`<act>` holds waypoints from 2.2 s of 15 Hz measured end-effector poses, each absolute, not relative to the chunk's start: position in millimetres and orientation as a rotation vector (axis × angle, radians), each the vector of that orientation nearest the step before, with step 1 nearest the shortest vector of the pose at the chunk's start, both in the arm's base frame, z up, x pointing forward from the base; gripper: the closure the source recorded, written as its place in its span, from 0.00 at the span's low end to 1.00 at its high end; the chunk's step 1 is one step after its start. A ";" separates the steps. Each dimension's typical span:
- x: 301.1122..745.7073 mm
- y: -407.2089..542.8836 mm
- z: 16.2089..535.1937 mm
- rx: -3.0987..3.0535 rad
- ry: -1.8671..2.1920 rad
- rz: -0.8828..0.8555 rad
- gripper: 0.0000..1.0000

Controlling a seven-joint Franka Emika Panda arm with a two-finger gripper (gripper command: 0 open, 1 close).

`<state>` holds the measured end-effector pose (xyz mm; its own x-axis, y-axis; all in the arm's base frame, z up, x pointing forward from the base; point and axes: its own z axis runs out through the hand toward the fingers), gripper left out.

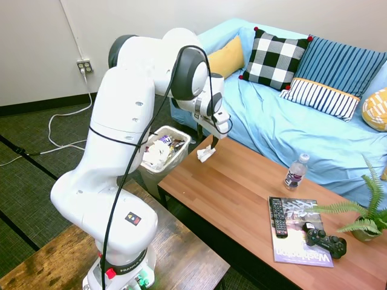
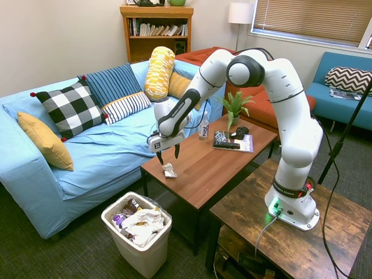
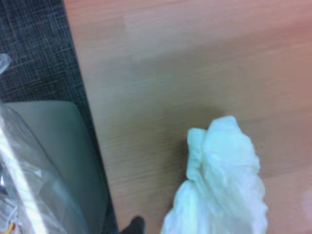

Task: Throw the tissue in the trash bin

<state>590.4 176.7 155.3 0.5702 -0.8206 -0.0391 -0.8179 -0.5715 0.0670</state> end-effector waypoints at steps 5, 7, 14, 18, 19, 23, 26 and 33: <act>589.6 176.3 109.8 2.710 -1.431 -0.163 1.00; 588.9 176.8 98.3 2.712 -1.428 -0.168 1.00; 591.3 178.1 93.0 2.719 -1.436 -0.174 1.00; 593.8 177.7 94.1 2.726 -1.448 -0.181 1.00; 594.4 177.7 94.5 2.730 -1.446 -0.183 1.00; 598.9 176.7 98.5 2.755 -1.432 -0.193 1.00; 602.8 173.4 107.6 2.773 -1.428 -0.192 1.00; 592.5 279.7 199.7 2.881 -1.173 -0.086 1.00</act>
<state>592.5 279.7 199.7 0.7144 -0.6986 -0.0398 -0.6969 -0.7155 0.0480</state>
